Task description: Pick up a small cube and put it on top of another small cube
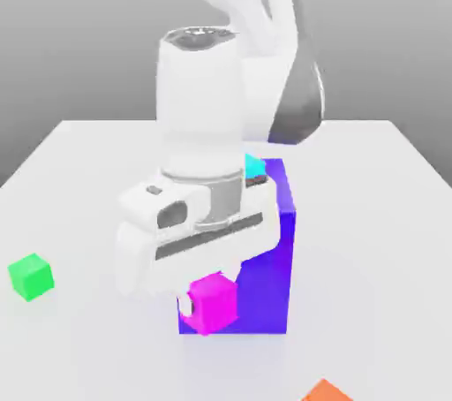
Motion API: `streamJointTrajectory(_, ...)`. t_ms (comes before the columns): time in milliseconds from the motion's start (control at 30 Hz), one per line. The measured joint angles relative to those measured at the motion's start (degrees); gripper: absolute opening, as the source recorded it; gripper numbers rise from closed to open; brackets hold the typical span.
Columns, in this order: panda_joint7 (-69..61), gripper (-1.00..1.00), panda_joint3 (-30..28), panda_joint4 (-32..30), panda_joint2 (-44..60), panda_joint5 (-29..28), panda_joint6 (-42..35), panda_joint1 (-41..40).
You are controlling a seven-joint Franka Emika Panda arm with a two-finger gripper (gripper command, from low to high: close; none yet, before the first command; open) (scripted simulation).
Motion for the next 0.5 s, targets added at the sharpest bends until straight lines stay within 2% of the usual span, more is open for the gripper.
streamJointTrajectory(300,-0.01,-1.0,-8.95,-0.77,-0.85,-0.65,-3.52,-19.68)
streamJointTrajectory(367,1.07,-1.0,-10.51,-2.82,-0.96,-1.64,-4.24,-24.25)
streamJointTrajectory(433,2.11,-1.0,-10.97,-5.27,-0.48,-2.39,-4.29,-28.31)
streamJointTrajectory(500,1.28,-1.0,-9.79,-5.75,1.56,-1.07,-2.6,-27.44)
